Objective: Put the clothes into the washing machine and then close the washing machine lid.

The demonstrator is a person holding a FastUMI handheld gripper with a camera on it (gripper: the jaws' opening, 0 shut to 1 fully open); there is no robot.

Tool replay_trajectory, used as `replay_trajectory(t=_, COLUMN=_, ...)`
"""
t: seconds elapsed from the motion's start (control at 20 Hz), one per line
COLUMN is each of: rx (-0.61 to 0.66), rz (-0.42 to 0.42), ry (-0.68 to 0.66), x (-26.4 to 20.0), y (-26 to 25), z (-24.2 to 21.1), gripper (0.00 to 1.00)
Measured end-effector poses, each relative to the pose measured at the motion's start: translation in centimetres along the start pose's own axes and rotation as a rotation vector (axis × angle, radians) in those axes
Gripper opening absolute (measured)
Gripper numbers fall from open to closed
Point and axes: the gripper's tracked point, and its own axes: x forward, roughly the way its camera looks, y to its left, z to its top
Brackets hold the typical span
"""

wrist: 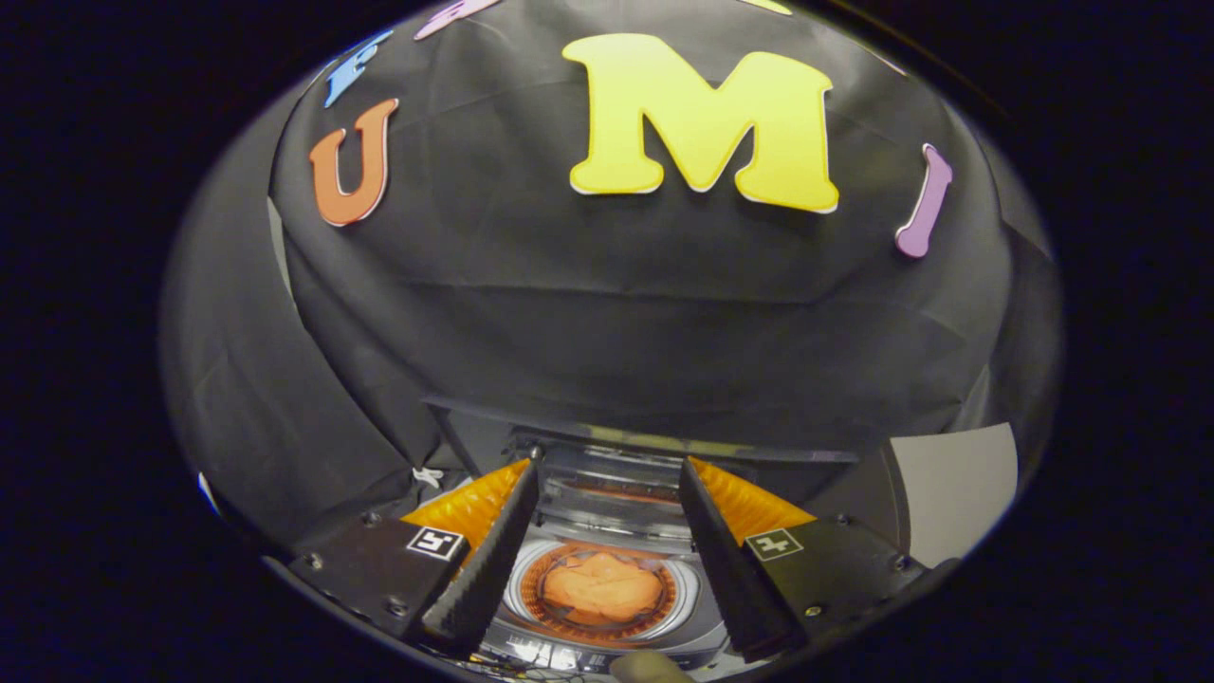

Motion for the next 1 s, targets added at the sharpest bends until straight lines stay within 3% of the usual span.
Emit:
replay_trajectory(t=0.5, rx=0.072, rz=-0.035, ry=0.009, x=3.3, y=-0.4, z=4.2, gripper=0.93)
replay_trajectory(t=1.0, rx=0.144, rz=-0.098, ry=0.110, x=8.7, y=-2.1, z=3.0, gripper=0.93)
